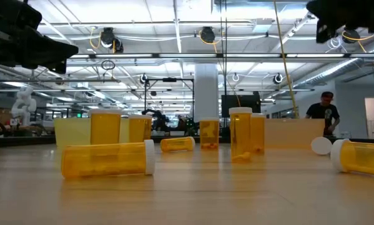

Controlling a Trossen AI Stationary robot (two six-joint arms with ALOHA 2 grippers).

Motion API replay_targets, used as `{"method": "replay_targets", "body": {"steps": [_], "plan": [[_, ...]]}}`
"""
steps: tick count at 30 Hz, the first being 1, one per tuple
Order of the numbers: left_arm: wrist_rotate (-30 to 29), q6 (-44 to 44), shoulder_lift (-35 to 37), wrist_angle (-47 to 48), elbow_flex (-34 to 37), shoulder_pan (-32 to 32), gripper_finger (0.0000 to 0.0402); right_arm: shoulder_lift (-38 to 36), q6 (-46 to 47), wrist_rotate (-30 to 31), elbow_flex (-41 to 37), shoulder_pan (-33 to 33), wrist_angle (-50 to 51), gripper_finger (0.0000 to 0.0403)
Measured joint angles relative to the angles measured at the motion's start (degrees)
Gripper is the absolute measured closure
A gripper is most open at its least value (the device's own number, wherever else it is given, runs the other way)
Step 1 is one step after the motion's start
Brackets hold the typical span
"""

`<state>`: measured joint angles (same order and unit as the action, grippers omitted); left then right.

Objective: Pick and place medicine bottles into bin by pill shape (circle, oval)
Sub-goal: Put the small orange pill bottle into the orange bin

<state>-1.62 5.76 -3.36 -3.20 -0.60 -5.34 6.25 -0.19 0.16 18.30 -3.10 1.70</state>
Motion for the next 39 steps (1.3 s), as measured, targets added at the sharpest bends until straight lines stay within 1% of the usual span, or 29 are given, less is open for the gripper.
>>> {"method": "replay_targets", "body": {"steps": [3, 8, 13, 15, 23, 26, 29, 33, 36, 39], "plan": [[0.01, -0.02, 0.0, -0.02, 0.0, 0.02, 0.0392, 4.53, 0.47, 0.04, 8.58, 0.01, 4.16, 0.0403], [0.01, -0.01, 0.0, 0.0, 0.0, 0.02, 0.0392, 13.63, 6.11, 1.49, 22.71, 0.01, 12.22, 0.0403], [-0.01, 0.0, 0.0, -0.02, 0.0, 0.02, 0.0392, 22.29, 8.21, 1.32, 35.96, 0.01, 21.02, 0.0403], [0.0, -0.01, 0.0, -0.02, 0.0, 0.01, 0.0392, 25.83, 8.53, 1.32, 40.67, 0.01, 25.25, 0.0403], [0.01, -0.02, 0.0, -0.02, 0.0, 0.02, 0.0392, 37.82, 8.53, 1.32, 57.17, 0.01, 36.94, 0.0403], [-0.01, 0.0, 0.0, -0.02, 0.0, 0.0, 0.0392, 40.73, 8.53, 1.31, 60.07, 0.01, 38.71, 0.0403], [-1.49, -0.08, 0.0, 0.02, 0.0, 0.02, 0.0392, 42.05, 8.41, 1.32, 60.15, 0.01, 39.34, 0.0403], [-2.46, -4.82, 0.0, -1.95, -0.08, 0.0, 0.0392, 42.78, 8.0, 1.37, 58.52, 0.0, 39.21, 0.0403], [-2.42, -7.21, -0.02, 0.33, -2.59, 0.01, 0.0392, 43.22, 8.07, 1.45, 56.52, 0.01, 37.07, 0.0403], [-2.71, -9.31, -0.65, 5.52, -8.14, 0.0, 0.0392, 43.25, 8.07, 1.47, 54.94, 0.01, 35.27, 0.0403]]}}
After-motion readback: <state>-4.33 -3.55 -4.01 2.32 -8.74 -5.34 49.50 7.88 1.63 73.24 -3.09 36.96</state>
